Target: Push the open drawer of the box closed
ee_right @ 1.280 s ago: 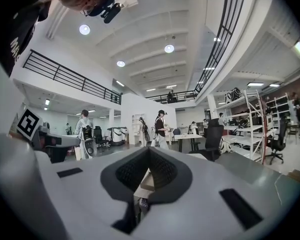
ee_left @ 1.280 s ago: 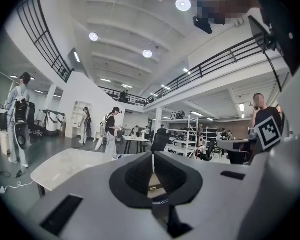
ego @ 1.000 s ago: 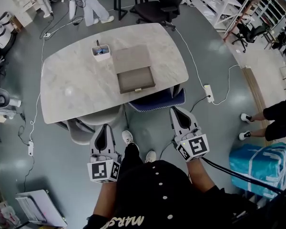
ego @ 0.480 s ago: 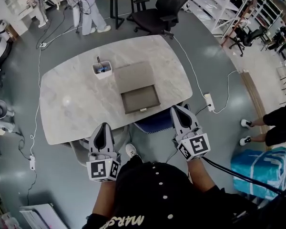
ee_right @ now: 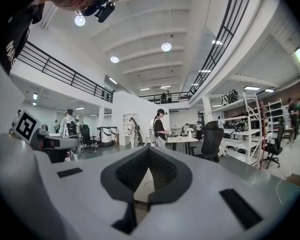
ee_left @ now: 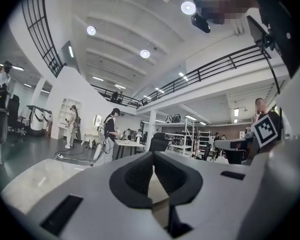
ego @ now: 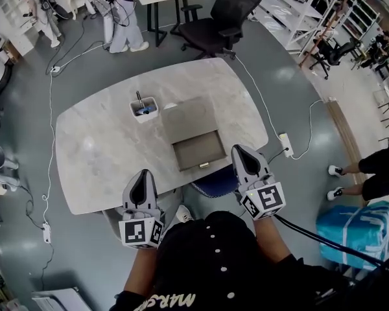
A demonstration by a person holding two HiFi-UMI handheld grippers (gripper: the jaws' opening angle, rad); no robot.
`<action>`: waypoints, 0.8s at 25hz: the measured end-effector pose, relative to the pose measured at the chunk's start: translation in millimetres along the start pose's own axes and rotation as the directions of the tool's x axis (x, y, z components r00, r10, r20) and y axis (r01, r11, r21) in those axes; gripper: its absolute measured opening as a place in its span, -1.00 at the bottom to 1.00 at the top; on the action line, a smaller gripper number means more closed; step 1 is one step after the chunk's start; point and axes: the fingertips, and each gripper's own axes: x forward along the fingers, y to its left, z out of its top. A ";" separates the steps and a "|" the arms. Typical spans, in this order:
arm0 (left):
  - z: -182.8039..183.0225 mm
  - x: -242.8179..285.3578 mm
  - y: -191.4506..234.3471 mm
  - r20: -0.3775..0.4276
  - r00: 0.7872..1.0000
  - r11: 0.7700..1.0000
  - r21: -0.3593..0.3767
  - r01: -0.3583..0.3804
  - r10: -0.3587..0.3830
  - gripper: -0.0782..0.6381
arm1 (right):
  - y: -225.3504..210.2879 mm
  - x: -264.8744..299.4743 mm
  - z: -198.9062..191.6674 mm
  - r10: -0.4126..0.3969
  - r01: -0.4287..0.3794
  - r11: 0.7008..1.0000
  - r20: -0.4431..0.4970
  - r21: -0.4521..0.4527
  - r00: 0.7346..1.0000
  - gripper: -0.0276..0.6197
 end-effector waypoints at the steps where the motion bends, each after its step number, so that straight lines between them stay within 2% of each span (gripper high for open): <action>1: -0.4 3.6 1.4 -0.005 1.000 1.000 0.001 0.006 -0.006 -0.73 | -0.6 2.2 -2.0 -0.005 0.005 1.000 -0.008 0.002 1.000 -0.92; 8: -10.6 29.2 0.3 -0.031 0.999 1.000 -0.012 0.006 -0.006 -0.73 | -16.4 12.4 -16.6 -0.020 0.020 1.000 -0.045 0.016 0.999 -0.92; 15: 1.5 48.1 -12.5 -0.002 1.000 1.000 -0.014 -0.010 0.010 -0.73 | -39.3 29.9 -10.6 0.008 -0.006 0.999 -0.044 0.043 0.999 -0.92; 20: -3.2 54.0 -11.4 -0.014 1.000 1.000 -0.010 -0.027 0.027 -0.73 | -43.4 42.2 -17.2 0.027 -0.024 0.997 -0.050 0.073 0.998 -0.92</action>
